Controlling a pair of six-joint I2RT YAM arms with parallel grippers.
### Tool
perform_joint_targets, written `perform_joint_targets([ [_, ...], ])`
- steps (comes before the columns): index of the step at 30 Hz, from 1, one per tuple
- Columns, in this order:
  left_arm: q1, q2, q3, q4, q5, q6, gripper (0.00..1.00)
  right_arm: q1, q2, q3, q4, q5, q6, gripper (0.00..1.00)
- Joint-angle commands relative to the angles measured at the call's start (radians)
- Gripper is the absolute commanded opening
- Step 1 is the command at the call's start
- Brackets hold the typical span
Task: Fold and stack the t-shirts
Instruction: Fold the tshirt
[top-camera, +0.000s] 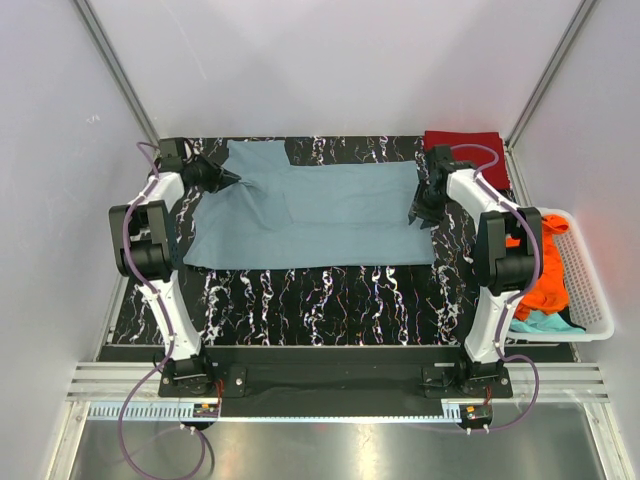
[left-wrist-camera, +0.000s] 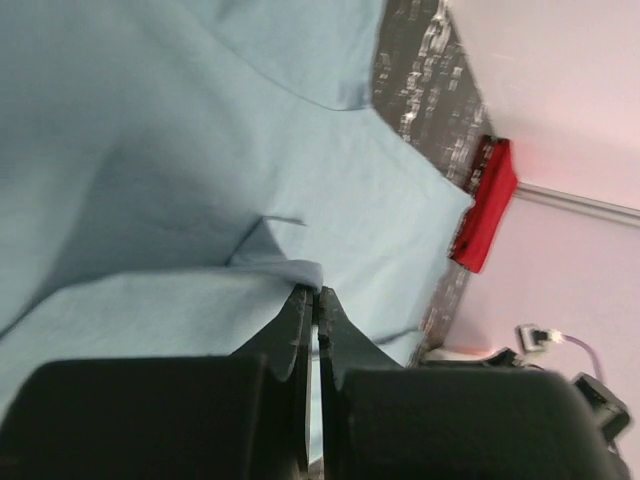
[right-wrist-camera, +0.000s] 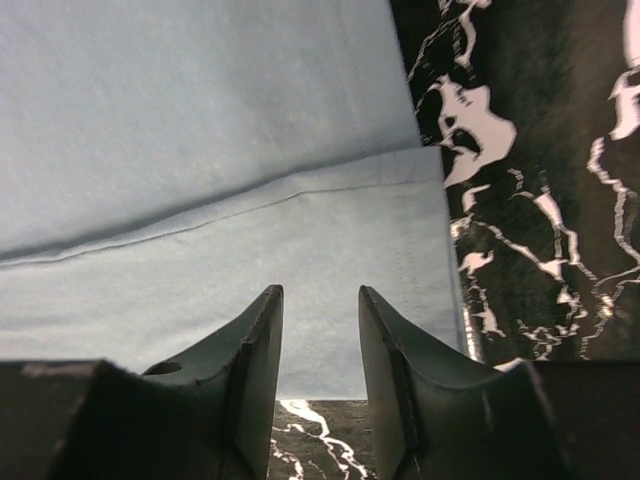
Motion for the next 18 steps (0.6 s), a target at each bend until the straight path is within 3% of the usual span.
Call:
perform_joint_targets([
  [1,0.004,-0.017,0.054,-0.088,-0.077,0.075,0.0,-0.012,0.018,0.063,-0.025,0.064,-0.038,0.43],
  [13,0.018,0.067,0.179,-0.14,-0.105,0.115,0.03,-0.021,0.021,0.075,-0.042,0.04,-0.021,0.45],
  [16,0.019,0.097,0.226,-0.168,-0.102,0.127,0.13,-0.023,0.017,0.069,-0.042,0.012,-0.006,0.45],
  [18,0.018,0.115,0.286,-0.303,-0.166,0.179,0.26,-0.023,0.017,0.064,-0.043,-0.014,0.0,0.45],
])
